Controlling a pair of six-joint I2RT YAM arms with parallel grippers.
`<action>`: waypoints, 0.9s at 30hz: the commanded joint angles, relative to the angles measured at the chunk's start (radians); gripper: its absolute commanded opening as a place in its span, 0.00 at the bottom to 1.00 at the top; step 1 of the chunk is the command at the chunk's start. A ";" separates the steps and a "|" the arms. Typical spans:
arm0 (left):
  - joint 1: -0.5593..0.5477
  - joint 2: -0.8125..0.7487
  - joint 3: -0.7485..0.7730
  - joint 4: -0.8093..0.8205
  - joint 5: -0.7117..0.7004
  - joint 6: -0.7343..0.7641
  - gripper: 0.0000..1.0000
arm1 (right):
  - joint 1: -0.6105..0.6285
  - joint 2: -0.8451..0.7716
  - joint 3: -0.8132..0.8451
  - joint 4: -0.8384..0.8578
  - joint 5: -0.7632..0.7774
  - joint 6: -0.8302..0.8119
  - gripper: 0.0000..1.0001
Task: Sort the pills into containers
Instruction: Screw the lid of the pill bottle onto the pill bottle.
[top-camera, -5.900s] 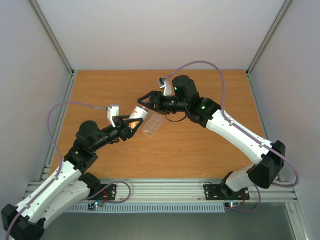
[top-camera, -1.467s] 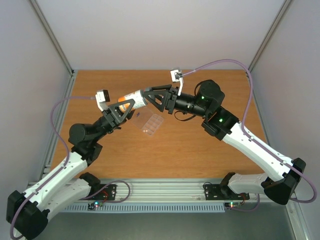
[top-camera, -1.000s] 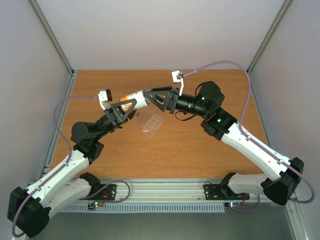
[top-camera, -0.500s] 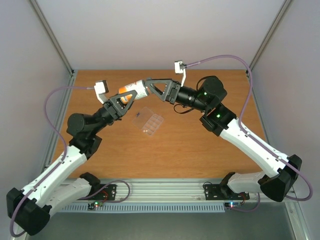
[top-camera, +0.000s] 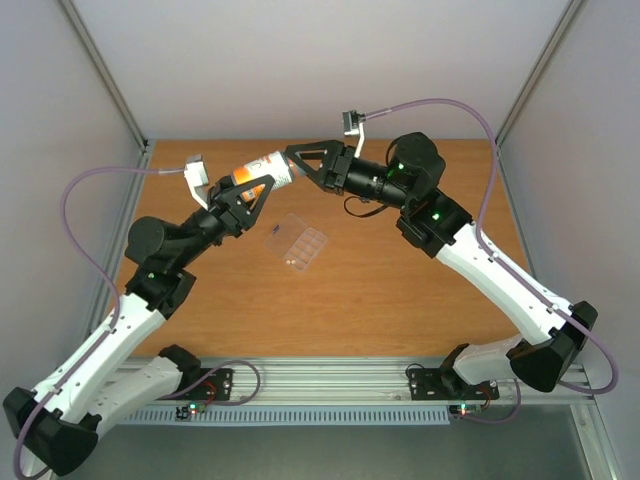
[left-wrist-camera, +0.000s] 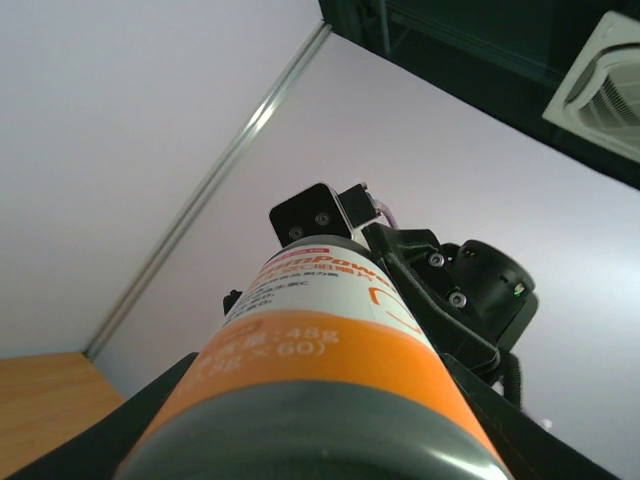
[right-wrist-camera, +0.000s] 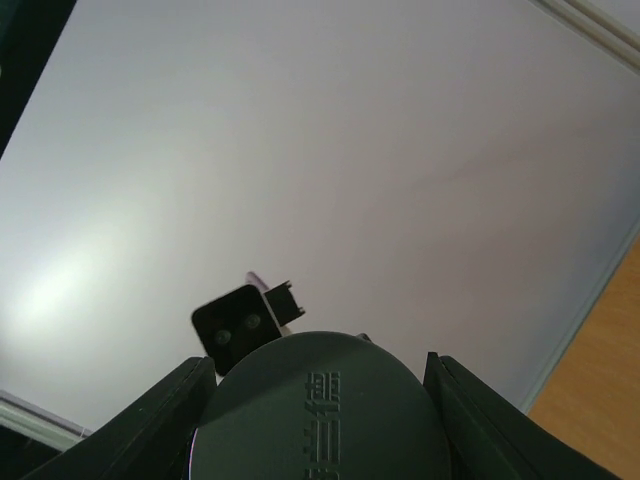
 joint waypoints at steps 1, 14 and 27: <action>-0.048 0.044 0.017 -0.178 0.038 0.242 0.00 | 0.079 0.103 0.018 -0.253 -0.158 0.088 0.01; -0.063 -0.006 -0.062 -0.212 -0.049 0.460 0.00 | 0.086 0.189 0.193 -0.435 -0.155 0.247 0.01; -0.062 -0.074 -0.177 -0.030 -0.133 0.244 0.00 | 0.090 0.146 0.201 -0.427 -0.078 0.228 0.30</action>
